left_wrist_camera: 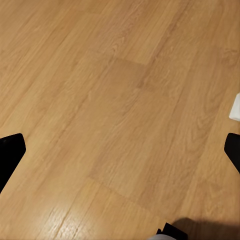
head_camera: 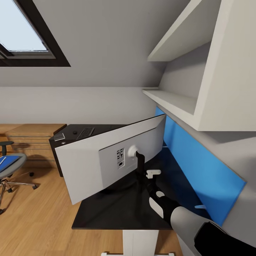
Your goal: In the bedroom, organize the workspace by keeping the computer under the desk, ensuring the monitor is on the desk, placing the keyboard on the desk next to the monitor, placing the mouse on the desk next to the keyboard, moving the folder from the swivel chair onto the desk next to the mouse, stacking the notebook on top of the folder with the pen on top of the notebook, and positioning the swivel chair next to the desk.
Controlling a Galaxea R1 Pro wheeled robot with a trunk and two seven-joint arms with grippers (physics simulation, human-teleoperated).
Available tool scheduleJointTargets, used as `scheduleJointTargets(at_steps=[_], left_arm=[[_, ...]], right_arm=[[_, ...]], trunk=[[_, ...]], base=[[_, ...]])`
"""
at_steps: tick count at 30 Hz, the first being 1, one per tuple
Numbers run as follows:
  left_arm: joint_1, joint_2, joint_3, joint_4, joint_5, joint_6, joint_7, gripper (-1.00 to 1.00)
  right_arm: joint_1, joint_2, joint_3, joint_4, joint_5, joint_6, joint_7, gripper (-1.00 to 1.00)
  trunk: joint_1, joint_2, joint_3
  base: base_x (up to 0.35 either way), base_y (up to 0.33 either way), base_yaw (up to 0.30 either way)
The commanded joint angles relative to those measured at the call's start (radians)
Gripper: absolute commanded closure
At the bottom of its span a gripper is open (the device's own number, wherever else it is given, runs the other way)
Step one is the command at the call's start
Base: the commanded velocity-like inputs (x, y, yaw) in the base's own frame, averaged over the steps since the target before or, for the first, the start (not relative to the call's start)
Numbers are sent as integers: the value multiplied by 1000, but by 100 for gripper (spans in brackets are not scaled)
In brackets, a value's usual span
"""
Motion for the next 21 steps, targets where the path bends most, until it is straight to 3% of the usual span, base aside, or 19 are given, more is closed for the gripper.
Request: scheduleJointTargets(at_steps=[1,12,21], left_arm=[[1,0,-9,-2,6,-1,6,-100],[1,0,-9,-2,6,-1,6,-100],[1,0,-9,-2,6,-1,6,-100]], right_arm=[[-1,0,14,0,-5,-4,-6,100],[-1,0,14,-2,-6,-5,-4,100],[-1,0,14,-2,-6,-6,-3,100]], trunk=[[0,-1,-1],[0,-1,-1],[0,-1,4]], base=[[0,0,0],[0,0,-12],[0,0,-199]])
